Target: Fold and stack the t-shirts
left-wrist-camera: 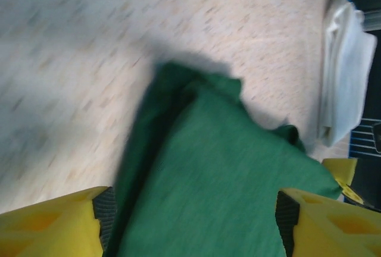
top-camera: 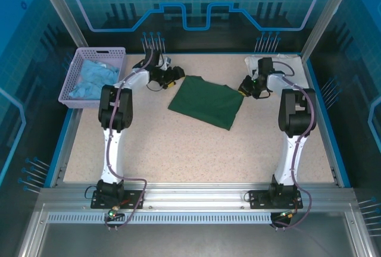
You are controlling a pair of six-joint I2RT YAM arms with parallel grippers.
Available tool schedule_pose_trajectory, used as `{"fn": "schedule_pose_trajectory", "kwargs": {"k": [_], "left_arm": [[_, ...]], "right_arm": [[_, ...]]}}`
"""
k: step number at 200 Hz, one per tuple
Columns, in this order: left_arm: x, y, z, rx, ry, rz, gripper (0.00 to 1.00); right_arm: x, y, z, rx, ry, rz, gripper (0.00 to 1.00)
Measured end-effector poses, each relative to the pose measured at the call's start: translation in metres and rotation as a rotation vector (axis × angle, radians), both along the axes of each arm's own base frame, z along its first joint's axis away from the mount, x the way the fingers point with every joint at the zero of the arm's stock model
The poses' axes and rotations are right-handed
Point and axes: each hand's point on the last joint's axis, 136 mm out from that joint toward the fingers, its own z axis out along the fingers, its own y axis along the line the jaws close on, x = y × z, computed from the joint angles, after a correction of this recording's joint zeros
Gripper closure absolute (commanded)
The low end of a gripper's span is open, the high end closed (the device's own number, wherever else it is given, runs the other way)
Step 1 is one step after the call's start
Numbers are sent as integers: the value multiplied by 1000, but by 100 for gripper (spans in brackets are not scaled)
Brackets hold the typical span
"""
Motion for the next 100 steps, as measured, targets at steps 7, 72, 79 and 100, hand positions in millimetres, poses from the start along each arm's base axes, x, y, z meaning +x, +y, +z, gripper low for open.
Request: {"fn": "schedule_pose_trajectory", "kwargs": {"k": [7,72,79,100], "left_arm": [[-7,2,3,13,6,16,26],[-53,-99,50,-19,-65,-56,28],[-62,-112,46,-20,-44,-63,28],[-92,-144,25,-17,37,-65,28]], "right_arm": [[-4,-2,-1,1,2,-15,100],[-21,-18,-20,3,33,-144,100],[-22,-18,-22,6,29,-150,100],[-33,-18,-20,13,12,-168,100]]}}
